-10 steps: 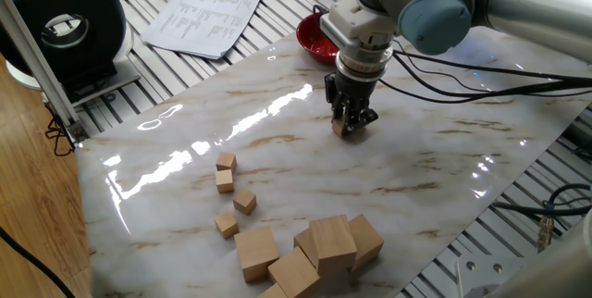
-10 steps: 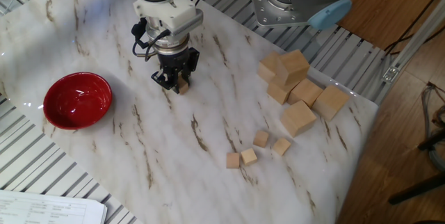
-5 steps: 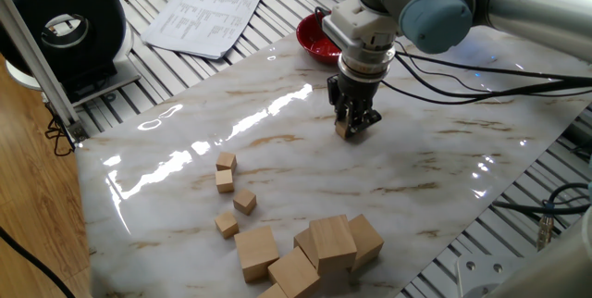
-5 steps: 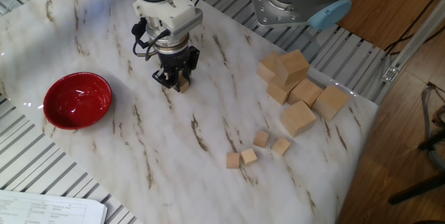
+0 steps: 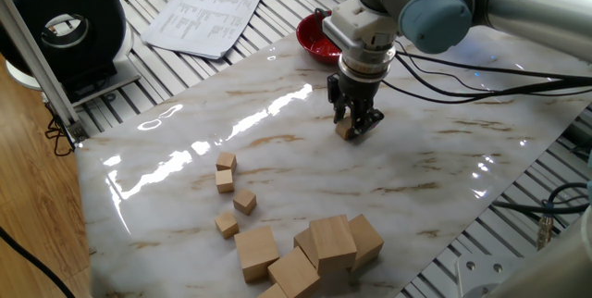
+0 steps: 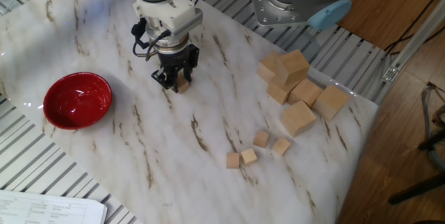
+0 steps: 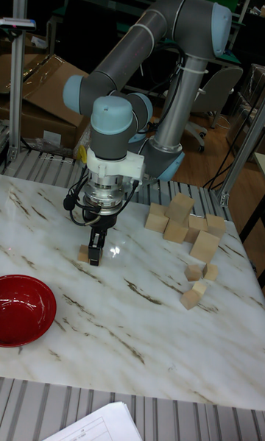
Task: Stack the blocks into a pyramid shape
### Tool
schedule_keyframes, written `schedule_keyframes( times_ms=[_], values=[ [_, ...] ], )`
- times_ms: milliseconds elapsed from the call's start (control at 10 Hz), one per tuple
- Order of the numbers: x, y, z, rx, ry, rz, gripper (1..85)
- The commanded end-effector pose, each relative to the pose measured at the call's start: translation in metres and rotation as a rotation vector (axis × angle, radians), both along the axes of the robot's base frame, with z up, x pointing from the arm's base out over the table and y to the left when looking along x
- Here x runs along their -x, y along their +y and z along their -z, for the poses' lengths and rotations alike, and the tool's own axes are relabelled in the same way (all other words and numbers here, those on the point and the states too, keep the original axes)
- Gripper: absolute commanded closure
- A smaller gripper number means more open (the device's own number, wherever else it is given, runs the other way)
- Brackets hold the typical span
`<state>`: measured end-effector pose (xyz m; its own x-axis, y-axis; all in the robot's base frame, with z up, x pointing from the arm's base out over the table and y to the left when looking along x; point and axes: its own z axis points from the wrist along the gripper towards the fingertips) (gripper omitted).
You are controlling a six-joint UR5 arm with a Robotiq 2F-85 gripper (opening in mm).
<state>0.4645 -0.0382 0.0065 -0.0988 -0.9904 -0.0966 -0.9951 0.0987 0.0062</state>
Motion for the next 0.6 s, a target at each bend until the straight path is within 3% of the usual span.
schedule_keyframes(
  times_ms=[0, 500],
  values=[
    [-0.0019, 0.0031, -0.0011, -0.017, -0.004, -0.004, 35.0],
    [-0.0056, 0.0059, -0.0004, -0.029, -0.011, 0.004, 37.7]
  ],
)
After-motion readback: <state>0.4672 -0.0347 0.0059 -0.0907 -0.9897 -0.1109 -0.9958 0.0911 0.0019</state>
